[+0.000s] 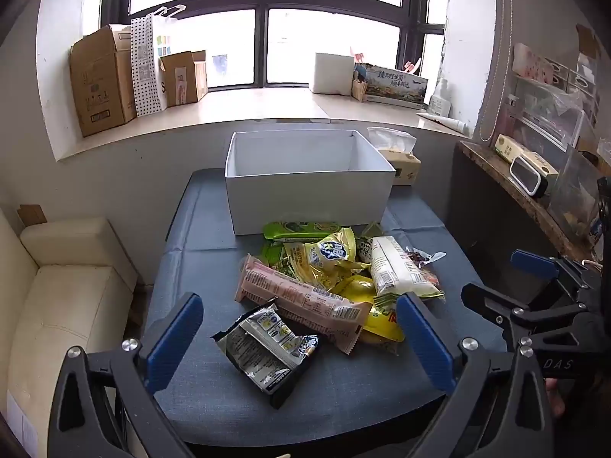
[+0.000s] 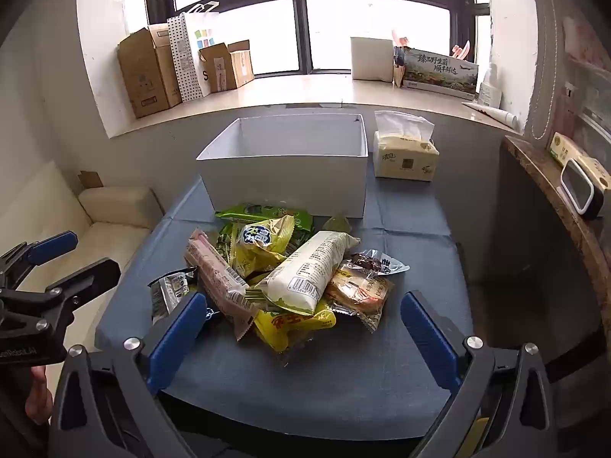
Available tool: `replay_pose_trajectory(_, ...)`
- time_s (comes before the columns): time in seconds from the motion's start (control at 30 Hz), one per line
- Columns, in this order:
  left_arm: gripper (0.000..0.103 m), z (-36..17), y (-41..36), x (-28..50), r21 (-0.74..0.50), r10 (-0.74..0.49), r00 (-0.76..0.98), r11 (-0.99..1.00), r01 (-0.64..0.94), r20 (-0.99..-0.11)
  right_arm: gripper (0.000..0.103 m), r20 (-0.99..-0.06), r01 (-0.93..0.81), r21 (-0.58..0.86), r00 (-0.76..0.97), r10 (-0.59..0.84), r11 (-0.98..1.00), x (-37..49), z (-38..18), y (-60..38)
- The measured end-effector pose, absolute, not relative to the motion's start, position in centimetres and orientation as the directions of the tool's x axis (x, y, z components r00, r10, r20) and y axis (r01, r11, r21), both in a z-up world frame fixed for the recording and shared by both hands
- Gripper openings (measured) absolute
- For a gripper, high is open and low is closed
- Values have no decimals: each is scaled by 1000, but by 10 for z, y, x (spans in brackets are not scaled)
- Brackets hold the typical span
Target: Organize snacks
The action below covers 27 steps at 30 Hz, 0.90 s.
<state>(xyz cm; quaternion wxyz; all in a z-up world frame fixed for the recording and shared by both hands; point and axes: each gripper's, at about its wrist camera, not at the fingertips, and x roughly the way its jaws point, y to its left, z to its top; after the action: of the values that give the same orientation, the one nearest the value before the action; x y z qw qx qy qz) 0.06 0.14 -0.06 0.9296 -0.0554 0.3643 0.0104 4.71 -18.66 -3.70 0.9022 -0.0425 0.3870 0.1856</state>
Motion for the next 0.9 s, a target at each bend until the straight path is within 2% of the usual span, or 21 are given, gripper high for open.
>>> replay_pose_trajectory(0.07,103,-2,5,2,-119,-42,730,991,-54,-682,103,-720,-372,90,617,318,924,48,-40,-187)
replay_pose_trajectory(0.1,103,-1,2,0,-68,0,749,996,-60,-663,103,-722,-368,95,615,319,925,49,-42,-186)
replay_pose_trajectory(0.5,103,4,1,-2,-90,-22,742,995,-53,-670,103,-681,-389,106,643,351,915,43,-31,-188)
replay_pose_trajectory(0.9,103,2,2,-1,-99,-30,738,994,-50,-675,103,-682,-395,99,642,352,913,41,-31,-184)
